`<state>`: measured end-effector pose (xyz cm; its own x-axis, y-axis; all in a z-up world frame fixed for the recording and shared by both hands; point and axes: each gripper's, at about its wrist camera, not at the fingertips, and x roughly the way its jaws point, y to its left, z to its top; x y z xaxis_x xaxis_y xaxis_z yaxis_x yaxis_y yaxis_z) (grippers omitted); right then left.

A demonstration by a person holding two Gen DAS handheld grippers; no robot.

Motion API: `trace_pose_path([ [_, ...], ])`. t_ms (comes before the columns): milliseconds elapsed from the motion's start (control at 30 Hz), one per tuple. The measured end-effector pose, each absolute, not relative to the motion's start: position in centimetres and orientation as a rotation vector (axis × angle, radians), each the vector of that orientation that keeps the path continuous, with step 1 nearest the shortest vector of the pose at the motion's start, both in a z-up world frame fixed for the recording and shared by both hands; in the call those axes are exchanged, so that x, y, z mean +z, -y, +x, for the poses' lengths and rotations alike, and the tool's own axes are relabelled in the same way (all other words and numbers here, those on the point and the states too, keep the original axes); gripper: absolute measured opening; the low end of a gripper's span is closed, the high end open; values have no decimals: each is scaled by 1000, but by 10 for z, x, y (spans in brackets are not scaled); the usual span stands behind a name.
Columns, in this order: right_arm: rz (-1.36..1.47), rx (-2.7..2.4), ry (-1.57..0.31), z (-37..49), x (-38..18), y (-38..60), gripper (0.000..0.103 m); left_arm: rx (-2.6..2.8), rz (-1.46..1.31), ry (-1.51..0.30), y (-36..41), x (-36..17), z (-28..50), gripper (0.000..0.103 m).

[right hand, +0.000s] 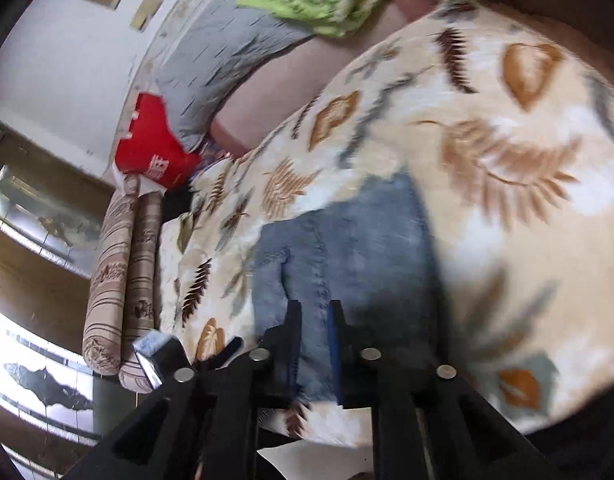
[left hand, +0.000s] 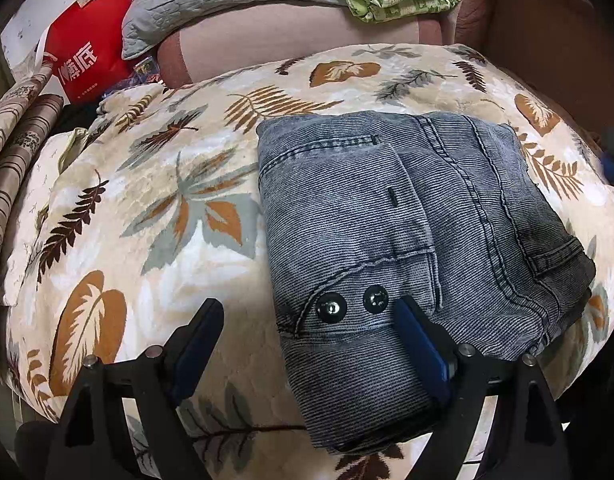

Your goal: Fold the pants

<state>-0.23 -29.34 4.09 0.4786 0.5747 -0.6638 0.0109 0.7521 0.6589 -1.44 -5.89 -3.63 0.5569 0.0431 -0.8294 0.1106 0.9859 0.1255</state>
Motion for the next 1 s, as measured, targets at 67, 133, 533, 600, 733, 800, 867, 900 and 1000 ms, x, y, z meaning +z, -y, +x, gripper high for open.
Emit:
trace_pose_path([
  [67, 657, 405, -1067, 12, 20, 282, 20, -43, 156, -987, 58, -37, -14, 89],
  [133, 646, 318, -1233, 21, -34, 276, 20, -51, 141, -998, 56, -38, -14, 89],
  [533, 604, 312, -1278, 19, -37, 281, 15, -56, 85, -1033, 49, -40, -8, 94],
  [600, 522, 329, -1210, 27, -4, 270, 14, -62, 63, -1053, 46, -40, -6, 94],
  [733, 424, 415, -1050, 70, 51, 246, 22, -62, 88, -1055, 50, -40, -5, 94],
  [800, 436, 416, -1078, 91, 36, 245, 46, -66, 79, -1057, 48, -40, -5, 94],
  [867, 376, 312, -1190, 118, -20, 251, 59, -67, 74, -1058, 48, -41, -4, 94],
  [900, 359, 253, -1251, 124, -42, 254, 59, -68, 76, -1057, 49, -41, -5, 94],
  [1000, 398, 282, -1196, 114, -47, 264, 58, -64, 84, -1051, 49, -40, -6, 94],
])
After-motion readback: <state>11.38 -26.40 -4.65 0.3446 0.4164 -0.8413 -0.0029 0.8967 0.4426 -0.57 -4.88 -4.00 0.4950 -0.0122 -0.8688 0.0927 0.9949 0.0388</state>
